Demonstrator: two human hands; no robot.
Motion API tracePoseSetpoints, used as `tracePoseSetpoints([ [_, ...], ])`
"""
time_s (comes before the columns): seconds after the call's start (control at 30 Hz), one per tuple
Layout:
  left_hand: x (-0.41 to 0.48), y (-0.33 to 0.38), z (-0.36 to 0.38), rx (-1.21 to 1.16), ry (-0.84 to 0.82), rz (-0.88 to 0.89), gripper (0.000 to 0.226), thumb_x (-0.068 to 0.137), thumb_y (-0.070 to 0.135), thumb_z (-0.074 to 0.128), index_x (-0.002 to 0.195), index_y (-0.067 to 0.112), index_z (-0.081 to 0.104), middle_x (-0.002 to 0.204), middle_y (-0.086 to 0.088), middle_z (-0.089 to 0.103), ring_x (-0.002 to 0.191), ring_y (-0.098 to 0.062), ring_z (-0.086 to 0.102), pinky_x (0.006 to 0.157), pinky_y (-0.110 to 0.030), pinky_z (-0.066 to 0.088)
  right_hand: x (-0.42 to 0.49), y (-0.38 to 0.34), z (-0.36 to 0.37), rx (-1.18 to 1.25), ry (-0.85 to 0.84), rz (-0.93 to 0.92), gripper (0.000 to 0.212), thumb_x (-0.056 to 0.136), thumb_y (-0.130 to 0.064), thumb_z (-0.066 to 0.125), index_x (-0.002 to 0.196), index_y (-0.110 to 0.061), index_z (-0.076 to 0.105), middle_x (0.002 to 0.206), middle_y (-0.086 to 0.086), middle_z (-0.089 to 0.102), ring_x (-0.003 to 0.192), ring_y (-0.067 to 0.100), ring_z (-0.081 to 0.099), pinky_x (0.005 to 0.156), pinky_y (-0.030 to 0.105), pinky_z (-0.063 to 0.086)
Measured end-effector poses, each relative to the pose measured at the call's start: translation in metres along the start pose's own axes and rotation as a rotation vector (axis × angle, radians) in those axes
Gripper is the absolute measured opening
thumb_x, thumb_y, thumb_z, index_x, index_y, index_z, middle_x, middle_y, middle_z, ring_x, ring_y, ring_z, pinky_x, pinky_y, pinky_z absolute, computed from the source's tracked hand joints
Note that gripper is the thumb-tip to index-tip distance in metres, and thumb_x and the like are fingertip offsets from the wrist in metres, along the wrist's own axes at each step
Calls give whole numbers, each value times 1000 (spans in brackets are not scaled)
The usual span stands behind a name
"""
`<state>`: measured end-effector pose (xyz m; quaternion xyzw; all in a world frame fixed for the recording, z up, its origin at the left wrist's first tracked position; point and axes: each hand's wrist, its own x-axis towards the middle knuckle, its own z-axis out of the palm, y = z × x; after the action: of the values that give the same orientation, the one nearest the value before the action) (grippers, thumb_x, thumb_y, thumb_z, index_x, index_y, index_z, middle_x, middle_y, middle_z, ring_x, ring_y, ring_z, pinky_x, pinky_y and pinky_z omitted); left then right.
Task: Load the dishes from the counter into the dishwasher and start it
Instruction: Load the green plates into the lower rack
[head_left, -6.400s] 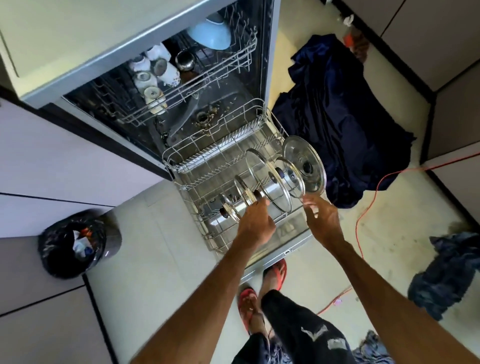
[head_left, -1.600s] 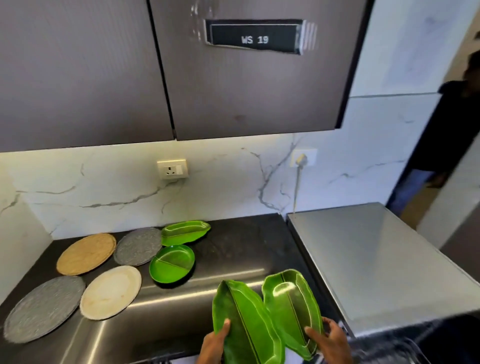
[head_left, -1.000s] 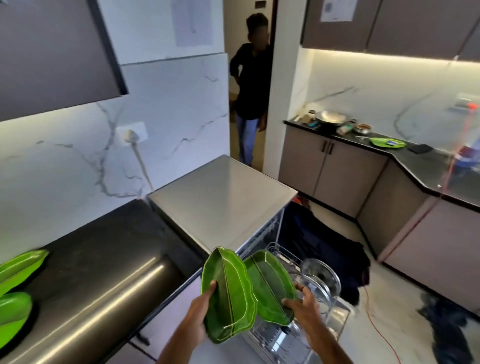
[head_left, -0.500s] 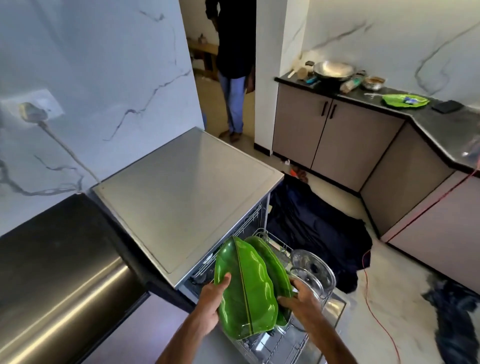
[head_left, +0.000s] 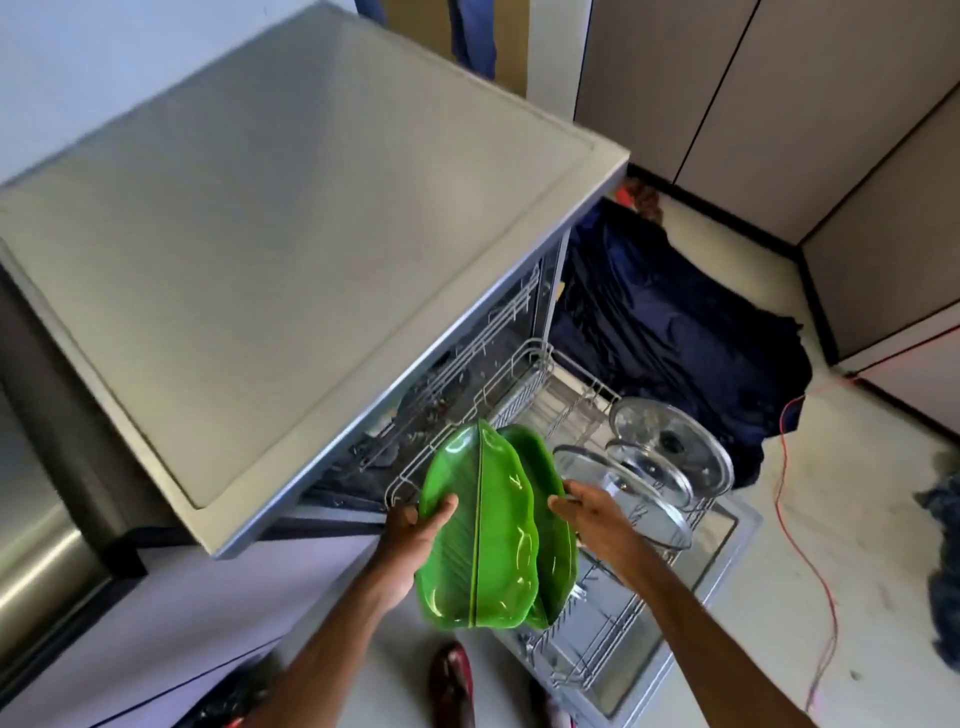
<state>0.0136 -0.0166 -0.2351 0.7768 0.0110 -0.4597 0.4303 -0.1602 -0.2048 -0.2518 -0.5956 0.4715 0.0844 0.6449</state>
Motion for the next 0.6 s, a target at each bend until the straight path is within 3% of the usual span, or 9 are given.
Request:
tracePoseSetpoints([
  [0.07, 21, -22, 0, 50, 35, 16, 60, 78, 54, 75, 114, 7, 70, 92, -6, 74, 86, -22, 68, 72, -30, 51, 25, 19, 8, -100, 7, 8, 16, 97, -4, 61, 109, -3, 71, 101, 21, 75, 85, 26, 72, 73, 34, 58],
  [0.13, 43, -47, -1, 118, 128, -19, 55, 89, 51, 68, 112, 1, 67, 104, -26, 69, 103, -39, 66, 84, -46, 53, 47, 43, 20, -210, 82, 32, 17, 95, -6, 61, 109, -4, 71, 101, 22, 74, 82, 28, 70, 74, 37, 57],
  [0.2, 57, -63, -7, 213, 222, -50, 46, 97, 49, 59, 82, 6, 64, 85, -28, 67, 88, -44, 66, 64, -42, 45, 60, 62, 27, -369, 237, 42, 28, 96, -17, 60, 122, -13, 66, 113, 14, 70, 99, 33, 67, 87, 42, 55],
  [0.27, 70, -80, -14, 277, 304, -66, 45, 100, 47, 54, 75, 10, 58, 84, -27, 68, 86, -43, 67, 62, -36, 40, 64, 75, 32, -387, 354, 112, 39, 96, -25, 59, 134, -17, 59, 126, 13, 61, 115, 36, 58, 98, 44, 48],
  [0.37, 98, -112, -21, 325, 240, -124, 32, 97, 36, 57, 94, 4, 62, 102, -28, 69, 97, -43, 67, 76, -47, 56, 69, 89, 41, -434, 502, 52, 48, 94, -39, 53, 128, -7, 62, 116, 23, 65, 103, 42, 63, 88, 49, 53],
  [0.43, 122, -137, -26, 290, 212, -184, 31, 83, 35, 54, 101, 12, 61, 111, -22, 69, 102, -38, 68, 83, -56, 58, 72, 90, 45, -496, 518, 2, 59, 92, -43, 46, 123, 4, 62, 106, 29, 66, 92, 44, 66, 79, 46, 53],
  [0.53, 131, -126, -25, 309, 214, -211, 37, 75, 23, 48, 107, 11, 64, 114, -17, 69, 104, -36, 67, 85, -54, 59, 75, 79, 44, -585, 433, 87, 38, 102, -25, 50, 131, -1, 53, 117, 24, 63, 103, 38, 62, 85, 40, 48],
  [0.6, 125, -104, -21, 304, 225, -201, 37, 76, 15, 49, 109, 8, 64, 114, -18, 68, 105, -37, 66, 84, -54, 59, 80, 75, 45, -575, 439, 76, 36, 100, -24, 54, 129, -3, 54, 116, 20, 66, 93, 30, 64, 80, 34, 50],
])
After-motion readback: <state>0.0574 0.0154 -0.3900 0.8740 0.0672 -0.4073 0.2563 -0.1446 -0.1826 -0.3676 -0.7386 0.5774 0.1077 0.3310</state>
